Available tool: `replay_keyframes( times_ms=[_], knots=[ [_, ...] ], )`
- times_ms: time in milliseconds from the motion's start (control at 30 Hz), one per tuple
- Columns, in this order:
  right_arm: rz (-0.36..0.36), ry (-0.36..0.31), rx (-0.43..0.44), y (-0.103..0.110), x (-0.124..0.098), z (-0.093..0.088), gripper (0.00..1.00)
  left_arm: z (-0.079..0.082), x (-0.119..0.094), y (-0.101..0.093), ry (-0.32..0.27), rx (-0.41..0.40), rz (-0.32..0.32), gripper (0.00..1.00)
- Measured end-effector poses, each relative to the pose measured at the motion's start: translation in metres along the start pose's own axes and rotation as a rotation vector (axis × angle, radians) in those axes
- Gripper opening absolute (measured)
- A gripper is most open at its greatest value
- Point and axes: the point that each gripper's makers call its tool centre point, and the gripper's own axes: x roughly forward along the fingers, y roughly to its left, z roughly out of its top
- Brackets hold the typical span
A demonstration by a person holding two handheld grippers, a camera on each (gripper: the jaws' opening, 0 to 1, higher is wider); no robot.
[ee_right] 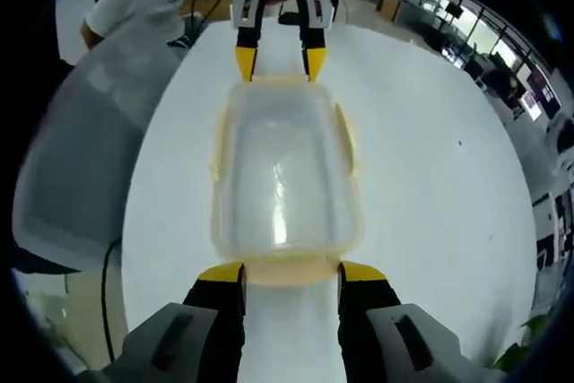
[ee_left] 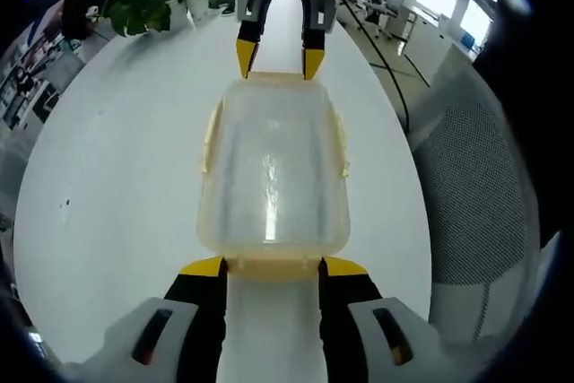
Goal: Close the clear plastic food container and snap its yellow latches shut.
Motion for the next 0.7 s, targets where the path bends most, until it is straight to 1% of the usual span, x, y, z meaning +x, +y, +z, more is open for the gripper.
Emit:
replay_keyframes(
  times_ms=[67,100,167,267,400,467,567,667,700],
  knots=[
    [0.002,-0.003,-0.005,0.001,0.0,0.0,0.4,-0.001,0.001,0.0,0.004,-0.005,0.004,0.4],
    [0.002,-0.007,-0.006,0.001,-0.001,0.001,0.43,-0.002,0.001,0.0,0.006,-0.007,0.006,0.41],
    [0.002,-0.004,0.0,0.001,-0.001,0.0,0.45,-0.003,0.001,0.0,0.01,-0.014,0.009,0.44],
    [-0.001,0.008,0.003,0.0,-0.001,-0.004,0.44,-0.002,0.002,0.001,0.0,-0.025,0.013,0.45],
    [-0.005,0.0,0.026,-0.001,-0.002,-0.006,0.42,-0.002,0.001,0.001,-0.003,-0.037,0.017,0.44],
    [0.013,-0.026,0.083,0.004,-0.004,-0.002,0.42,-0.003,0.0,-0.001,-0.007,-0.056,0.015,0.44],
    [0.005,-0.037,0.088,0.006,-0.011,0.003,0.42,-0.003,-0.002,-0.003,-0.015,-0.074,0.019,0.43],
    [0.011,-0.052,0.138,0.008,-0.012,0.005,0.42,-0.006,-0.005,-0.003,-0.026,-0.114,0.023,0.43],
    [0.01,-0.058,0.158,0.007,-0.012,0.005,0.42,-0.006,-0.006,-0.003,-0.036,-0.14,0.022,0.43]
  ],
)
